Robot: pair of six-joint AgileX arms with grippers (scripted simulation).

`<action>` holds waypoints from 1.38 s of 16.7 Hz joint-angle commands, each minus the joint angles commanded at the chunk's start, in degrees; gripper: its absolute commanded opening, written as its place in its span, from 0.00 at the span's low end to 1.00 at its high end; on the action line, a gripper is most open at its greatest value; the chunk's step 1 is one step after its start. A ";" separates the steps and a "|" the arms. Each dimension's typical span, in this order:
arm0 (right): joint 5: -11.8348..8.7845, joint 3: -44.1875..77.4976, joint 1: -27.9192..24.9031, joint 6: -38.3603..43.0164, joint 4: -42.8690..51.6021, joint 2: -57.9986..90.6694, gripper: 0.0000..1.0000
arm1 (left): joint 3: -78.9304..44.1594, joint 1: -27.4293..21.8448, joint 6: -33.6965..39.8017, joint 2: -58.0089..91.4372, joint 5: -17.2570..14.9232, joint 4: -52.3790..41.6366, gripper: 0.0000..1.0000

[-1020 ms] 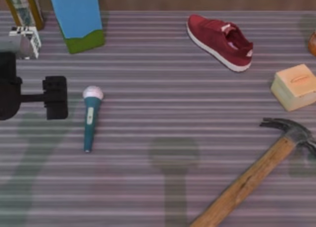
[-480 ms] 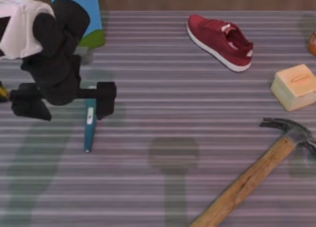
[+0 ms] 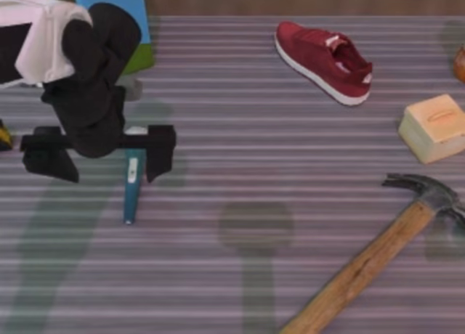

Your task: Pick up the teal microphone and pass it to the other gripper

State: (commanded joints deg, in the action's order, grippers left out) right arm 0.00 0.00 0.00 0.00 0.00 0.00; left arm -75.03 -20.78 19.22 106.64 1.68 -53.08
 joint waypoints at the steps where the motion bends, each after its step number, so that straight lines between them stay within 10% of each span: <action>1: 0.00 0.00 0.00 0.00 0.00 0.00 1.00 | 0.35 -0.03 -0.07 0.50 0.00 0.74 1.00; 14: 0.00 0.00 0.00 0.00 0.00 0.00 1.00 | 8.05 0.29 -0.66 11.91 -0.10 19.90 1.00; 23: 0.00 0.00 0.00 0.00 0.00 0.00 1.00 | 8.05 0.29 -0.66 11.91 -0.10 19.90 0.32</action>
State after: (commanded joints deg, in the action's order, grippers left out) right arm 0.00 0.00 0.00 0.00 0.00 0.00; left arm -66.99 -20.49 18.56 118.55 1.58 -33.18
